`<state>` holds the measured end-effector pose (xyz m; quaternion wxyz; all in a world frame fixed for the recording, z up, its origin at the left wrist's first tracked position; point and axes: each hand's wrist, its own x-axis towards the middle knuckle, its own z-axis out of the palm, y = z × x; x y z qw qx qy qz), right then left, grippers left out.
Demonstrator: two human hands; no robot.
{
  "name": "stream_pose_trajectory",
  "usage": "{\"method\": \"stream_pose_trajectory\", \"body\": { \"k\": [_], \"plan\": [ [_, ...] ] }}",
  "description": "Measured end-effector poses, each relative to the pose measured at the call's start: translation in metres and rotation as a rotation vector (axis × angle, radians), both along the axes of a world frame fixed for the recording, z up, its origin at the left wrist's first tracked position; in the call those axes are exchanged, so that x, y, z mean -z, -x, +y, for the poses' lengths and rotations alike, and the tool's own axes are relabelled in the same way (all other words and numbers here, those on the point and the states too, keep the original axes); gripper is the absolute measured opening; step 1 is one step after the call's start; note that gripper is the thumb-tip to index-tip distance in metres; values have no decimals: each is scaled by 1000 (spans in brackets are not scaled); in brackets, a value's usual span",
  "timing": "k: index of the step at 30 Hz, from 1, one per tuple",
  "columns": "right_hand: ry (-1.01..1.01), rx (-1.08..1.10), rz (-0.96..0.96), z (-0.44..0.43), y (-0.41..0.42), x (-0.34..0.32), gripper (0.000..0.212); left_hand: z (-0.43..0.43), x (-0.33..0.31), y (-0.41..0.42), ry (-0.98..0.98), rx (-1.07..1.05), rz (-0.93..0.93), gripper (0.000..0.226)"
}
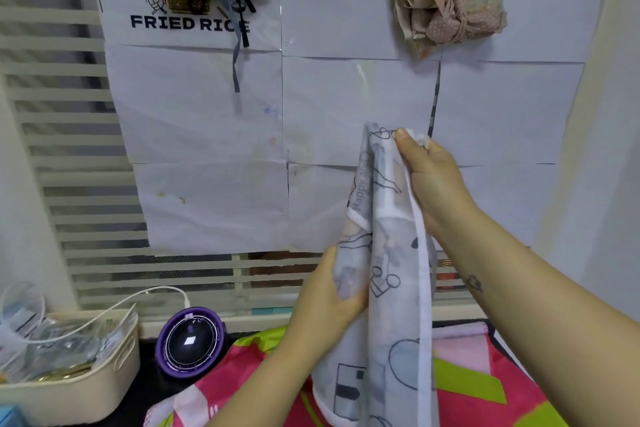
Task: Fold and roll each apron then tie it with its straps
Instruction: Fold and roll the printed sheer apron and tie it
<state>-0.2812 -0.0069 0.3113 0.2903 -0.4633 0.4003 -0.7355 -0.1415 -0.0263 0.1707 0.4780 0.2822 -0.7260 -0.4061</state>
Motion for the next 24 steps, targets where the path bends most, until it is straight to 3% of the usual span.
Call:
{"method": "stream_pose_trajectory", "body": {
  "k": [3,6,9,12,14,16,18,20,24],
  "plan": [
    [85,264,197,-3,-8,5,22,4,5,6,-16,22,-16,12],
    [143,361,214,-8,-14,8,23,9,1,7,-50,56,28,24],
    [182,456,177,-14,-15,8,20,24,-5,1,13,59,-18,53],
    [190,541,163,-21,-13,8,24,29,-9,-3,4,108,9,32],
    [163,604,190,-27,-12,11,24,25,-13,-6,-105,190,11,42],
    [128,662,200,-32,-13,13,24,22,-17,-5,-103,214,-113,51],
    [94,681,172,-36,-14,15,26,21,-18,-4,-56,156,-205,45],
    [67,679,150,-36,-13,16,27,20,-17,-3,-42,105,-178,20],
    [30,519,142,-34,-5,14,28,21,-14,-14,-116,149,-62,23]
  ]
}}
